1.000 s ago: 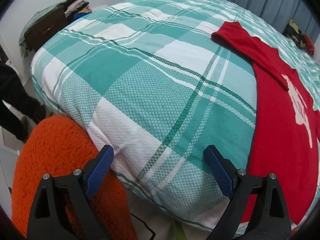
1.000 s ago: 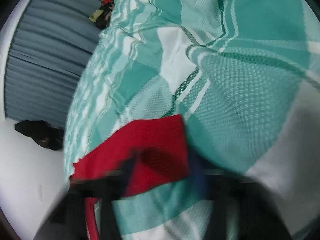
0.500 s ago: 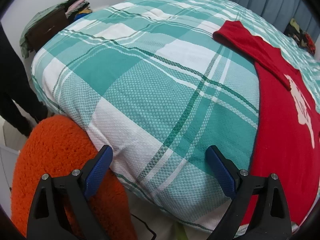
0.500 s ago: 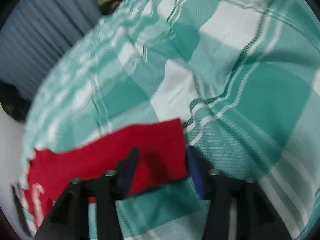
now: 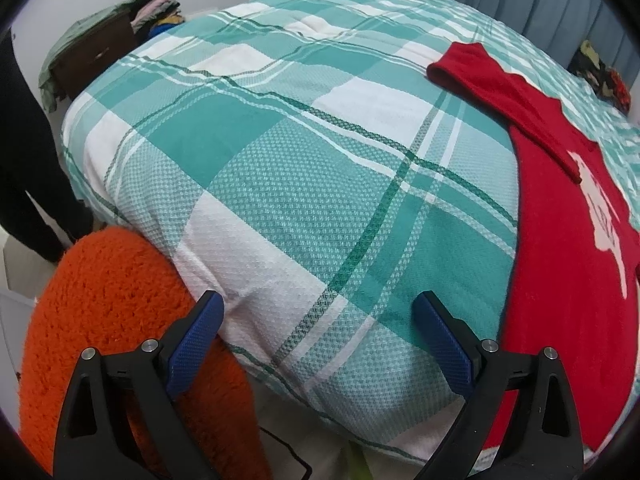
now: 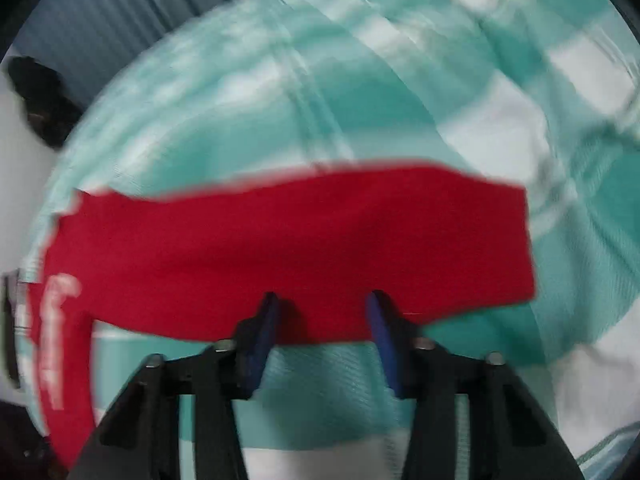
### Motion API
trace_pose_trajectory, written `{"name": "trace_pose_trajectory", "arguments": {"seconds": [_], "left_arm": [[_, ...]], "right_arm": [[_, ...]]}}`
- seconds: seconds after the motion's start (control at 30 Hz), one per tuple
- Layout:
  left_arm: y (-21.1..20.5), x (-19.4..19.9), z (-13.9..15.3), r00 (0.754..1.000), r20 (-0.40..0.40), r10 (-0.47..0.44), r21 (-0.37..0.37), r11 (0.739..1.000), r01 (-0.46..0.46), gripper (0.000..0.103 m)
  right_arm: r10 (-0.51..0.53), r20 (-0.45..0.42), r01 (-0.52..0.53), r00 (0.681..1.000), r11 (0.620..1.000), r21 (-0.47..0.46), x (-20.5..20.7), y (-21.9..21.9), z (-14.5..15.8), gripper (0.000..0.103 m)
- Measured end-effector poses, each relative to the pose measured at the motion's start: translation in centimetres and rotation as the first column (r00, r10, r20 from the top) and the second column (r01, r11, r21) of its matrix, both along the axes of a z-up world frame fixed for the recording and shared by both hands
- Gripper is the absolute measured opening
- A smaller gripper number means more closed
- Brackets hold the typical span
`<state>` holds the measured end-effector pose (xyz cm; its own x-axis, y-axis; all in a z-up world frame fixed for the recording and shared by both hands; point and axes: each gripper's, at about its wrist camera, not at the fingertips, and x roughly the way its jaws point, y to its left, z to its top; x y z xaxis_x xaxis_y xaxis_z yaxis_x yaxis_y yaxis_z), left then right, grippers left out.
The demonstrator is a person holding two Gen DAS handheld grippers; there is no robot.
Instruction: Fold small clothes
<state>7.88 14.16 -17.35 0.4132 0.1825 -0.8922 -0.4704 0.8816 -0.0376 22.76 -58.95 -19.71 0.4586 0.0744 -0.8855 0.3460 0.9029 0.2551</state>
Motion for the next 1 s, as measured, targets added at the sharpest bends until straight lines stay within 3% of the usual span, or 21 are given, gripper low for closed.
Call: {"name": "trace_pose_trajectory", "arguments": {"seconds": [0.07,0.2,0.27,0.33,0.4,0.47,0.67,0.83,0.93,1.0], "left_arm": [[0.2,-0.1,0.0,1.000,0.002,-0.001,-0.010,1.000,0.001,0.097],[-0.1,0.3,-0.2,1.000,0.000,-0.001,0.007,1.000,0.001,0.099],[-0.2,0.2,-0.2,1.000,0.004,0.000,0.011,1.000,0.000,0.099],[-0.2,0.1,-0.1,1.000,0.011,-0.002,0.006,1.000,0.002,0.099],[-0.2,0.0,0.1,1.000,0.018,-0.006,0.004,1.000,0.006,0.099],[-0.4,-0.1,0.3,1.000,0.023,-0.016,0.015,1.000,0.015,0.099],[-1.8,-0.1,0.9,0.996,0.036,-0.085,0.075,0.994,0.082,0.099],[-2.9,-0.2,1.7,0.988,0.053,-0.144,0.122,0.983,0.137,0.099],[-3.3,-0.3,2.1,0.983,0.059,-0.174,0.140,0.976,0.164,0.099],[-3.6,-0.5,2.4,0.978,0.064,-0.200,0.153,0.970,0.189,0.099]], "right_arm": [[-0.047,0.055,0.047,0.997,0.999,0.000,-1.7,-1.3,0.4,0.030],[-0.116,0.015,0.117,0.993,0.985,-0.128,-5.9,-3.7,0.4,0.034],[-0.163,0.034,0.166,0.986,0.977,-0.132,-8.1,-4.4,1.1,0.035],[-0.219,0.068,0.227,0.973,0.961,-0.161,-10.2,-4.4,2.5,0.036],[-0.201,0.127,0.220,0.971,0.961,-0.166,-11.7,-3.1,4.6,0.039],[-0.140,0.188,0.171,0.972,0.973,-0.155,-12.6,-0.1,6.6,0.051],[0.088,0.343,-0.055,0.935,0.993,-0.102,-15.6,12.5,10.6,0.064],[0.344,0.355,-0.296,0.869,0.937,-0.184,-18.1,24.7,9.3,0.066],[0.431,0.292,-0.381,0.854,0.900,-0.211,-19.5,29.1,6.5,0.066],[0.509,0.231,-0.450,0.829,0.853,-0.263,-19.7,31.2,5.3,0.066]]}}
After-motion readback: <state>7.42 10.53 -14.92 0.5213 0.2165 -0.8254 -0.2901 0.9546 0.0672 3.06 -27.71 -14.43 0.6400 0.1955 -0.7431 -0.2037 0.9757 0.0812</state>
